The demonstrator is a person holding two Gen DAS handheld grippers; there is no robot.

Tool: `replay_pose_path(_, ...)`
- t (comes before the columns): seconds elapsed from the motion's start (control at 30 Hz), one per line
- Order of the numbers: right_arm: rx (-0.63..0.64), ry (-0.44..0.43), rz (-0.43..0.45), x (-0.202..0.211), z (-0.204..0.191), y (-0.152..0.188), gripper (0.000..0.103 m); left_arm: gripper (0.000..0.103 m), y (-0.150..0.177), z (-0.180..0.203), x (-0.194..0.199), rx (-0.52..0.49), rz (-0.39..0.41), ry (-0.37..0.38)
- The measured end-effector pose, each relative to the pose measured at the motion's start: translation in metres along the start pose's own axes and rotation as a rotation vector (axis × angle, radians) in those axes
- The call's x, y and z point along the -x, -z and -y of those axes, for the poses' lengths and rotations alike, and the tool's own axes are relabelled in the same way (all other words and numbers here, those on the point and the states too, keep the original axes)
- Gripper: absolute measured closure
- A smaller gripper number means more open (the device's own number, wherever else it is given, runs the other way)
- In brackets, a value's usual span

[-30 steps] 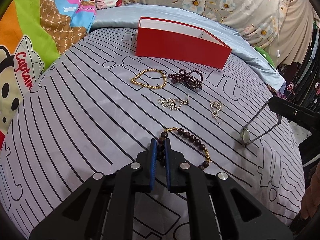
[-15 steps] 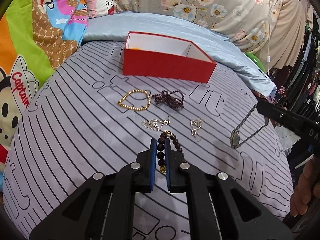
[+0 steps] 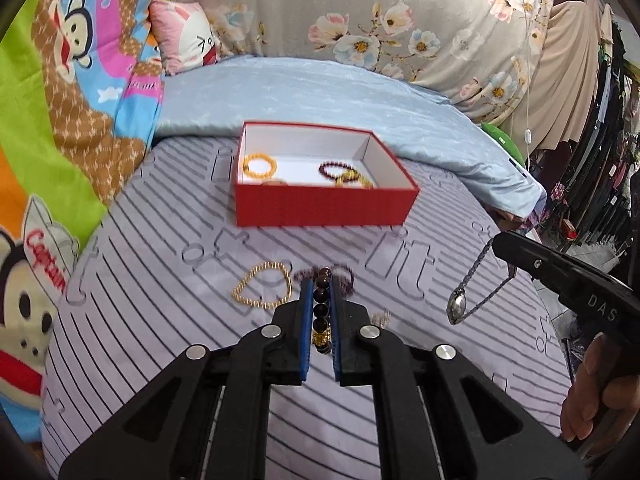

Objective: Organize jewelry
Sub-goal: 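Carry the dark bead bracelet and silver watch over the red box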

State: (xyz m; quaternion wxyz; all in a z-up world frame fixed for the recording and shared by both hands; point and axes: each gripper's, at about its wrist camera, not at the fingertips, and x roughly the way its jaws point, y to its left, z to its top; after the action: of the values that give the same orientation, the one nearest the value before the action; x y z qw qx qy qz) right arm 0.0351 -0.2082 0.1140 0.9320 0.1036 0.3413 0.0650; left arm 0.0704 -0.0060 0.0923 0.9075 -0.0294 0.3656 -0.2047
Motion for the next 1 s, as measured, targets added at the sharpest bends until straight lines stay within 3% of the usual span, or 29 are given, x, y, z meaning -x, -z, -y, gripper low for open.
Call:
replay_pose_path(0.3, 0.018, -0.024, 0.054, -0.022, 0.007, -0.073, 0.093, 0.095, -0.078, 0.003, -0.011, -0.065, 0.106, -0.026)
replay_pose_path(0.5, 0.021, -0.034, 0.049, -0.06, 0.01, -0.115, 0.092, 0.095, -0.111, -0.002, -0.044, -0.062, 0.115, -0.039)
replay_pose_path(0.7, -0.012, -0.045, -0.024, -0.117, 0.022, -0.128, 0.092, 0.095, -0.124, -0.012, -0.086, -0.04, 0.089, -0.05)
replay_pose_path(1.0, -0.003, -0.058, -0.129, -0.173, 0.021, -0.114, 0.092, 0.095, -0.118, -0.03, -0.138, -0.022, 0.009, -0.065)
